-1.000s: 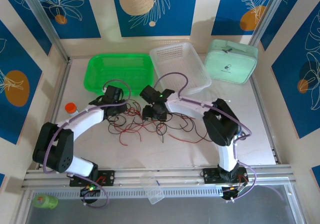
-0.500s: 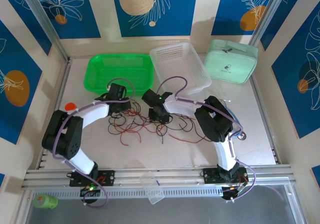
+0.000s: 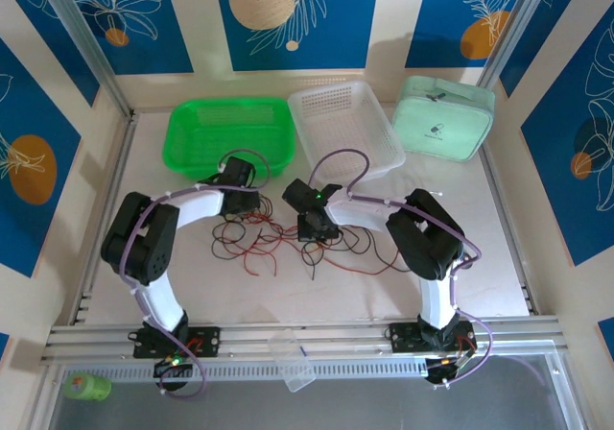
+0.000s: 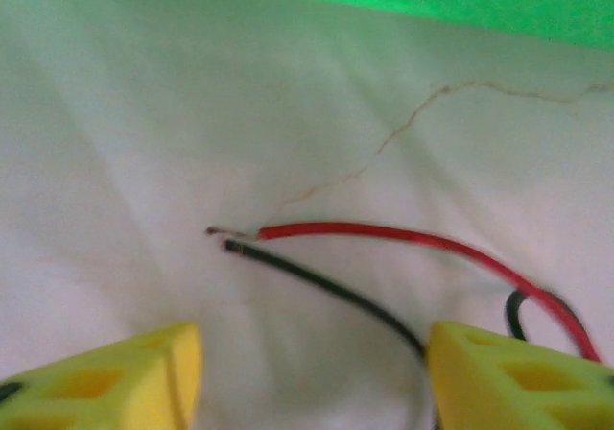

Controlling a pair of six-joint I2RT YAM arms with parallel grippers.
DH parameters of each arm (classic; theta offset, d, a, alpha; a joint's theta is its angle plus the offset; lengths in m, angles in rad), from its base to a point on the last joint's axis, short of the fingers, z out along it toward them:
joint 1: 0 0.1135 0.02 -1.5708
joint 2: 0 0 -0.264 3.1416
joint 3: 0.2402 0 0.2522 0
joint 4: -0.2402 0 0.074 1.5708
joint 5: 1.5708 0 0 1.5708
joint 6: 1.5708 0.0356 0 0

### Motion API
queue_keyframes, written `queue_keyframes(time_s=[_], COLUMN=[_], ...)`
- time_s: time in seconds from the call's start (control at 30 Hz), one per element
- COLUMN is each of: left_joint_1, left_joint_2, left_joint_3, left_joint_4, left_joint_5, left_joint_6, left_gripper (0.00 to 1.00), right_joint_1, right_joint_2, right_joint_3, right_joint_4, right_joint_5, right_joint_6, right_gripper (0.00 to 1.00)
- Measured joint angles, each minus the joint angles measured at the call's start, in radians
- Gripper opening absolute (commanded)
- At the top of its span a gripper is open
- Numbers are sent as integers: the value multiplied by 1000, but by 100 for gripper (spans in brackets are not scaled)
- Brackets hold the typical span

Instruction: Untangle the cables

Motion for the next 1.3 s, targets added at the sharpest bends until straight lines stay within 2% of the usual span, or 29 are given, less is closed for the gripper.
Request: queue_keyframes(time_s=[0.07, 0.2, 0.33, 0.6, 0.77, 1.03, 1.1, 1.17, 1.3], left_joint_1=[-8, -15, -19, -19, 1, 18, 18, 18, 14], left_joint_2=[15, -8, -94, -309, -346, -380, -396, -416, -491], left_joint_3=[9, -18, -90, -129, -129, -129, -129, -133, -152], left_joint_4=[-19, -20, -94, -298, -377, -415, -417, -412, -398], left_joint_5=[-44, -74, -117, -273, -356, -391, -389, -375, -295], left_joint_6=[-1, -12, -16, -31, -34, -34, -31, -23, 6], left_gripper=[21, 5, 1, 14, 18, 21, 26, 34, 49], right_joint_1=[-1, -10, -26, -49, -90, -129, -129, -129, -123], right_joint_2=[-2, -22, -37, -64, -85, -171, -198, -223, -267], right_joint_3=[0, -26, -49, -85, -114, -171, -177, -178, -178], right_joint_4=[-2, -8, -41, -57, -93, -143, -148, -147, -148], right_joint_5=[3, 26, 63, 105, 153, 195, 193, 185, 170], right_joint_6=[-9, -19, -21, -14, -5, -2, -7, -17, -42], right_gripper=[0, 0, 0, 0, 0, 1, 8, 20, 40])
